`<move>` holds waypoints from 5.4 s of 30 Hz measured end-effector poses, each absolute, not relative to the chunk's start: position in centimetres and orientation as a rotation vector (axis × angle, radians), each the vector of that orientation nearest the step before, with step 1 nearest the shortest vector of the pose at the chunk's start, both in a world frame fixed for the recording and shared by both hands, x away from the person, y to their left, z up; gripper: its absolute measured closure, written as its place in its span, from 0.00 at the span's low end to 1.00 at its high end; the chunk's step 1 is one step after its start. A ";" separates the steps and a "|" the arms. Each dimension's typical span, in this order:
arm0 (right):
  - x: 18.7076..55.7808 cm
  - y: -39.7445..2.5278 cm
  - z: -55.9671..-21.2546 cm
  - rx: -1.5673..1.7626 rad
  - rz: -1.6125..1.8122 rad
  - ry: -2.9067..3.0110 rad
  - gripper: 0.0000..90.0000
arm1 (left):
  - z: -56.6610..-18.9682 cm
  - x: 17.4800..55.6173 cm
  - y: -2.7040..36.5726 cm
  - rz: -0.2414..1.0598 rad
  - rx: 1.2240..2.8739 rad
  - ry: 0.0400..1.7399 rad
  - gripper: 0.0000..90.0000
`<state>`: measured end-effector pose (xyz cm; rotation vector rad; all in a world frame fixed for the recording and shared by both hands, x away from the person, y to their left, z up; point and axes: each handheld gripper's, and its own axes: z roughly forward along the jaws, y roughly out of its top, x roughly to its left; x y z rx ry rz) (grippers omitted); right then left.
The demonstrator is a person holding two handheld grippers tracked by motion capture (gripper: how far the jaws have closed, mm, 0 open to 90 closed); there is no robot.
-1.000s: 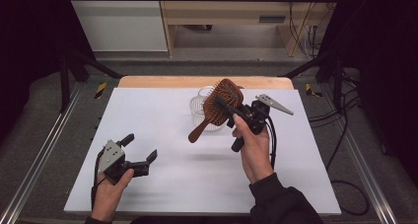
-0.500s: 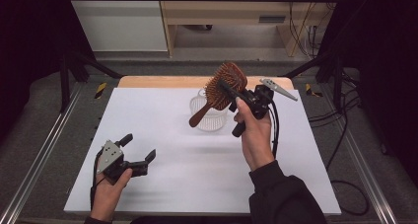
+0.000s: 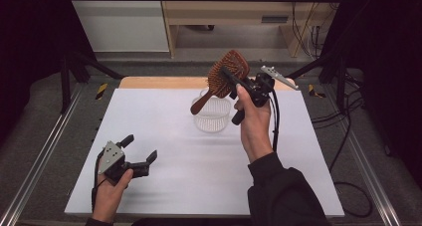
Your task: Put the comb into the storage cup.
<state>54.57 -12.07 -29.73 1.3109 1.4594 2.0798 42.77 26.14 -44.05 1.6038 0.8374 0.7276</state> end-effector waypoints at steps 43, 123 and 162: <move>57.8 -12.1 -33.9 1.390 1.928 1.402 0.57 | -44.1 43.0 26.4 0.729 1.583 0.850 0.02; 58.5 -10.9 -39.7 1.491 1.899 1.428 0.56 | -44.2 43.1 26.4 0.724 1.583 0.855 0.02; 58.1 -12.3 -41.5 1.580 1.902 1.444 0.52 | -44.1 43.1 26.3 0.725 1.589 0.851 0.02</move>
